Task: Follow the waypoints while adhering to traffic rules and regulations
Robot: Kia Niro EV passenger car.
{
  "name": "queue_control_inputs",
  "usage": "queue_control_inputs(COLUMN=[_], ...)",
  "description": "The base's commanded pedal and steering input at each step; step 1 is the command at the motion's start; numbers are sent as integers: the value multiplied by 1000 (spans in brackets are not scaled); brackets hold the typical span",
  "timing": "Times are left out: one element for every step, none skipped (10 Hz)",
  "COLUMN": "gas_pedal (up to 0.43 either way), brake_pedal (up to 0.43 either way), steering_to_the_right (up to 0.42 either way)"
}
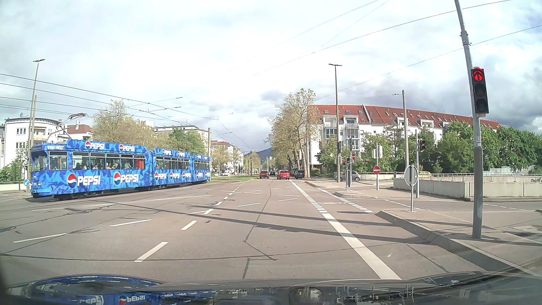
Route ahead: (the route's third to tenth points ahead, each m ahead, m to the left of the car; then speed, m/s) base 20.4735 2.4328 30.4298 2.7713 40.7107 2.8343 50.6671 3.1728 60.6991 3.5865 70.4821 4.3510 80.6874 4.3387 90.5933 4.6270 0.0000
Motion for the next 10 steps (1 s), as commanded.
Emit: queue_control_inputs(gas_pedal=[0,0,0,0,0,0,0,0,0,0], brake_pedal=[152,152,152,152,152,152,152,152,152,152], steering_to_the_right=[-3,-3,-3,-3,-3,-3,-3,-3,-3,-3])
